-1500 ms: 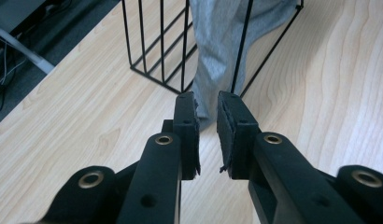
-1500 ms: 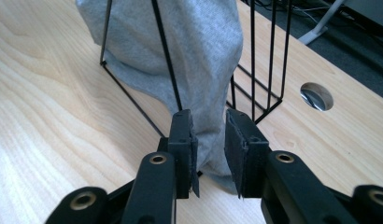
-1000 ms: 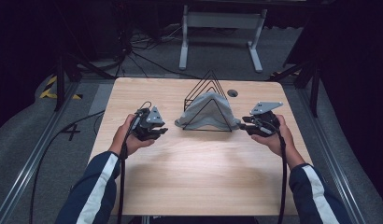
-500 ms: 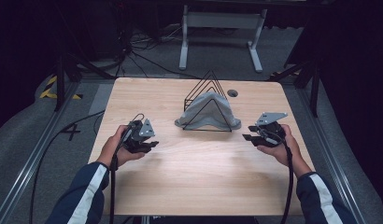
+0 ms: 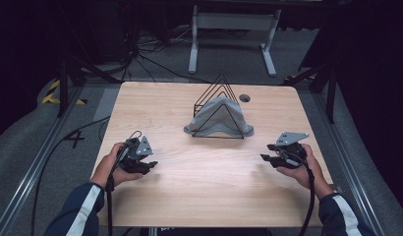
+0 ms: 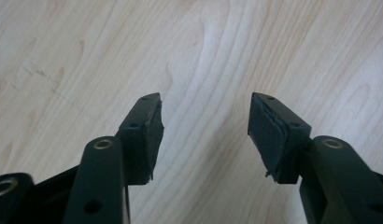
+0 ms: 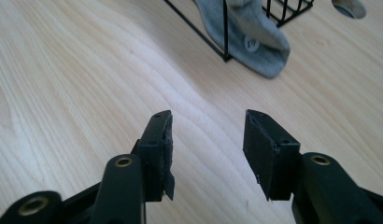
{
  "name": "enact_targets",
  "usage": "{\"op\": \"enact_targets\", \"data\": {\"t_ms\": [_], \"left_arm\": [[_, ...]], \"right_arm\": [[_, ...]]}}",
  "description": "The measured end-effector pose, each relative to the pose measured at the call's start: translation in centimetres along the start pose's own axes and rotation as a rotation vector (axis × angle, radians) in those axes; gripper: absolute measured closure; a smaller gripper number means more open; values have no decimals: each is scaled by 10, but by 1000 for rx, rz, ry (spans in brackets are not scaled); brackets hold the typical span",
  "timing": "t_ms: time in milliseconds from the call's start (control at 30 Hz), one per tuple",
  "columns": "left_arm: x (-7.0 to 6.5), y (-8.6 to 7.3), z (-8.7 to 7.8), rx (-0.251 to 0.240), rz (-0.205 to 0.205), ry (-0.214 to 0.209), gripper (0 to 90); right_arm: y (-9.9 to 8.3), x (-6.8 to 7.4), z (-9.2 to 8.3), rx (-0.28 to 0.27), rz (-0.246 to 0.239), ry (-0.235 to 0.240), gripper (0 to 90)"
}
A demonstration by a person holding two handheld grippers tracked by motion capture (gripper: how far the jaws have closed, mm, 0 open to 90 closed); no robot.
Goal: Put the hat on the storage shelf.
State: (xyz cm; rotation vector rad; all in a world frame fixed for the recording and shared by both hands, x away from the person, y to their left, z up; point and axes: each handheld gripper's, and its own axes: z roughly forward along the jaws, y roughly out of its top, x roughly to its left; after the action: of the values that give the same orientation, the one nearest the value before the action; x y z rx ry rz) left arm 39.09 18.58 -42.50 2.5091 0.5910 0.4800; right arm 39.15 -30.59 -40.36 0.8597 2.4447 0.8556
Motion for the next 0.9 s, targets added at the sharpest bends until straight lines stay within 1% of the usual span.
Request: {"op": "enact_targets", "data": {"t_ms": [33, 100, 133, 300, 367, 400, 433, 500, 533, 600, 633, 700, 733, 767, 833, 900], "left_arm": [[-1, -4, 0, -3, -3, 1, 426], [-3, -12, -1, 8, -9, -1, 405], [-4, -15, -2, 11, -12, -8, 393], [-10, -35, -8, 8, -30, 10, 356], [-14, -44, -11, -12, -44, 17, 342], [-15, -47, -12, -16, -56, 17, 330], [-15, -50, -12, -19, -58, 19, 325], [-18, -59, -13, -24, -72, 29, 308], [-18, -64, -13, -21, -80, 19, 296], [-20, -70, -11, -30, -97, 19, 280], [-21, -73, -10, -37, -108, 10, 276], [-22, -78, -10, -48, -123, -13, 259], [-22, -81, -10, -64, -130, -17, 259], [-23, -84, -9, -90, -153, -24, 256], [-23, -89, -9, -115, -178, -41, 251], [-23, -94, -9, -133, -205, -68, 238]], "right_arm": [[-5, 1, -1, 1, -2, -5, 520], [-14, 3, -3, 11, 3, -3, 512], [-18, 4, -4, 16, -5, -14, 506], [-36, 6, -13, 22, -10, -39, 483], [-45, 6, -17, 14, 10, -34, 473], [-50, 6, -19, 9, 20, -35, 463], [-54, 6, -21, 8, 23, -39, 454], [-61, 6, -24, 3, 42, -39, 440], [-67, 6, -26, -7, 57, -39, 428], [-78, 5, -27, -19, 93, -28, 415], [-82, 5, -28, -18, 97, -30, 405], [-92, 5, -27, -17, 122, -39, 392], [-96, 5, -27, -15, 138, -35, 390], [-100, 4, -27, -17, 151, -33, 381], [-110, 5, -27, -21, 174, -37, 355], [-118, 5, -28, -49, 209, -40, 339]]}}
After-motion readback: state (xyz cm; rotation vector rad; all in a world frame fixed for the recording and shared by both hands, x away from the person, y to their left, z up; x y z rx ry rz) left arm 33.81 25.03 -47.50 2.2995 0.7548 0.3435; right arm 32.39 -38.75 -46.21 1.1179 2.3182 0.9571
